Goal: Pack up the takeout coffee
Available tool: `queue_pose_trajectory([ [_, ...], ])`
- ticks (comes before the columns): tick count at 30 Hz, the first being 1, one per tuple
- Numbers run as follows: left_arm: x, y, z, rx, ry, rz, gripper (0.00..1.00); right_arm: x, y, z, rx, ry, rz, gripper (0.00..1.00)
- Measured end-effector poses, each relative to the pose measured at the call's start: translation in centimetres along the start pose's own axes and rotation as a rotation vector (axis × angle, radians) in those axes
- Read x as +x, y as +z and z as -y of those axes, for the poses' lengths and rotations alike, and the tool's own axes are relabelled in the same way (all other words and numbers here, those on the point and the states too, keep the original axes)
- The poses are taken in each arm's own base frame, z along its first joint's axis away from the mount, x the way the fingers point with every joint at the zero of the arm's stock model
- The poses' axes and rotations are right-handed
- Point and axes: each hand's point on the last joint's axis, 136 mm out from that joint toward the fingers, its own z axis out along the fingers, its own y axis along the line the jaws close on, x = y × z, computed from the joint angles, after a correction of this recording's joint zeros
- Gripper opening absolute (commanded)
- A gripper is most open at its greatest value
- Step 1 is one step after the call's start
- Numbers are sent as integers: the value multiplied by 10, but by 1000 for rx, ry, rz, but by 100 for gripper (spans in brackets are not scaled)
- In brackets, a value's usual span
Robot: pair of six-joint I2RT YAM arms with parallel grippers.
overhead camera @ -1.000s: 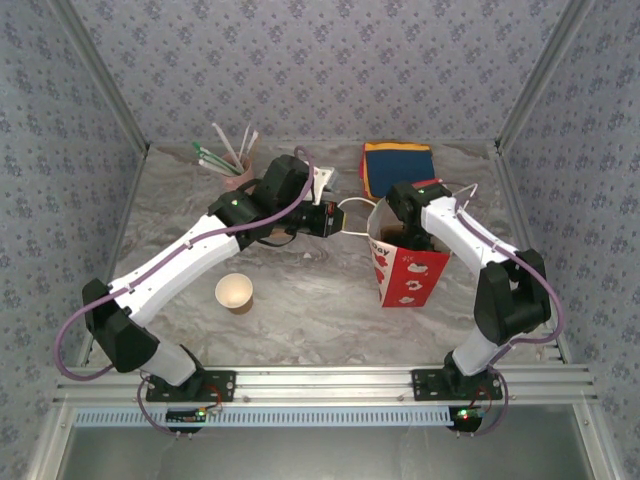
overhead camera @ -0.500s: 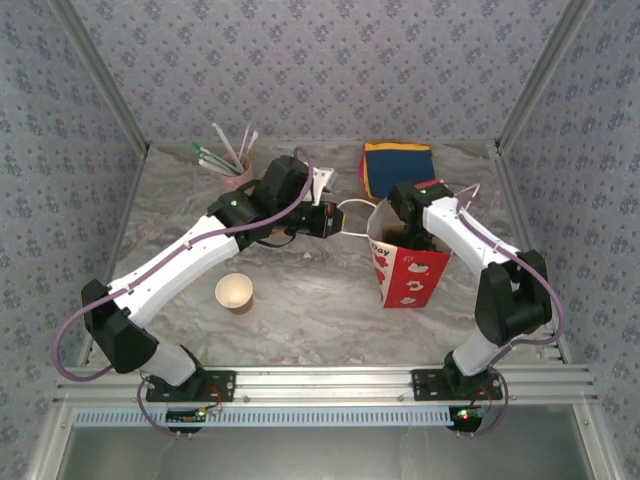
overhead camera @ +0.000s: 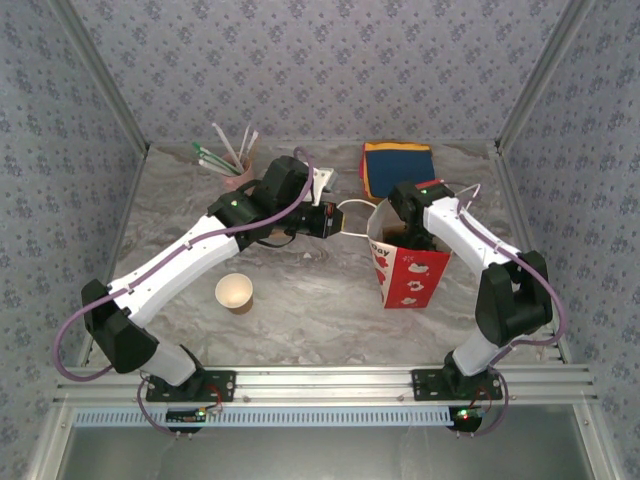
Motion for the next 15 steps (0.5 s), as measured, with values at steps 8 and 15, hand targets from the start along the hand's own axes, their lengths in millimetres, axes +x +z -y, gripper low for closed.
queue_pose_trajectory([
  [8, 0, 0, 0, 0, 0, 0, 0, 0, -1, 0, 0, 3, 6, 94],
  [15, 0, 0, 0, 0, 0, 0, 0, 0, -3, 1, -2, 4, 9, 94],
])
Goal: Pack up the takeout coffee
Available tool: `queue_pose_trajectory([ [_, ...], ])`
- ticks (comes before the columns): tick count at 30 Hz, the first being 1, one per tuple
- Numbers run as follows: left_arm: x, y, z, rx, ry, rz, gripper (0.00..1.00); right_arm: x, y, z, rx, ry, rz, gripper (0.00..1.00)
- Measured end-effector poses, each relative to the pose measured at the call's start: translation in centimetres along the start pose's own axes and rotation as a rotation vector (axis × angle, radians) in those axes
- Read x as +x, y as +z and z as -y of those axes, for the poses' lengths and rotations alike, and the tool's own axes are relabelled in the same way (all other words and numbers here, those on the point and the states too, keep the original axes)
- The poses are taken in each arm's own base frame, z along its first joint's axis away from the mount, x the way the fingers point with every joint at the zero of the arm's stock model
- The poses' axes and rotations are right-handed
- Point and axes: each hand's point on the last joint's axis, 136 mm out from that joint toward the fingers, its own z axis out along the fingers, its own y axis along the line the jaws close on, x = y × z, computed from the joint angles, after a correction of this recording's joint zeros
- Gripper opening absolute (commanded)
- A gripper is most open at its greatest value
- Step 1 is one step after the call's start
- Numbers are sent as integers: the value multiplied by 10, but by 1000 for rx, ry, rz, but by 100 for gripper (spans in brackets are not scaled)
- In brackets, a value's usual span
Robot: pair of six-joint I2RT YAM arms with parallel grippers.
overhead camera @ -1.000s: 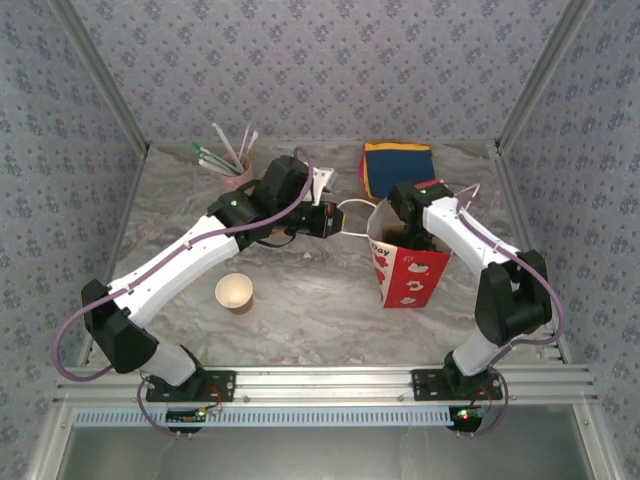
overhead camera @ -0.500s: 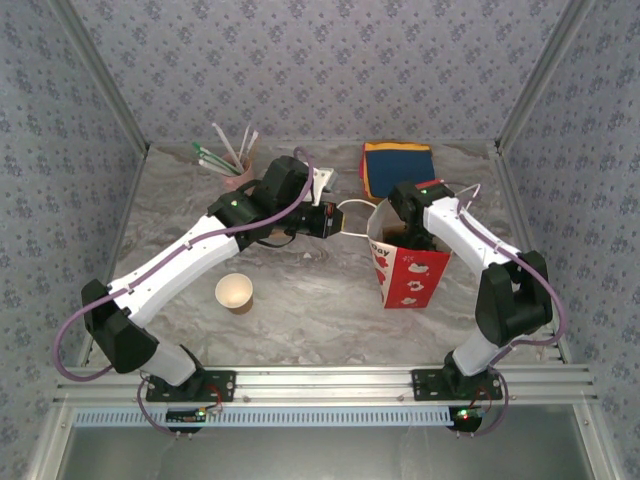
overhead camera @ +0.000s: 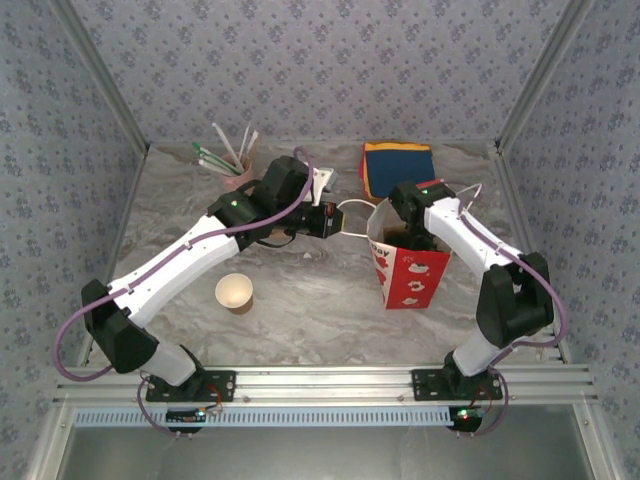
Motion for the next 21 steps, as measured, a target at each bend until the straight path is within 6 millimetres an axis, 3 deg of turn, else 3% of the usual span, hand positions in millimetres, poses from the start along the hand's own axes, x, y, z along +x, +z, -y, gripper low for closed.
queue_pose_trajectory([
  [21, 0, 0, 0, -1, 0, 0, 0, 1, -3, 1, -2, 7, 5, 94],
])
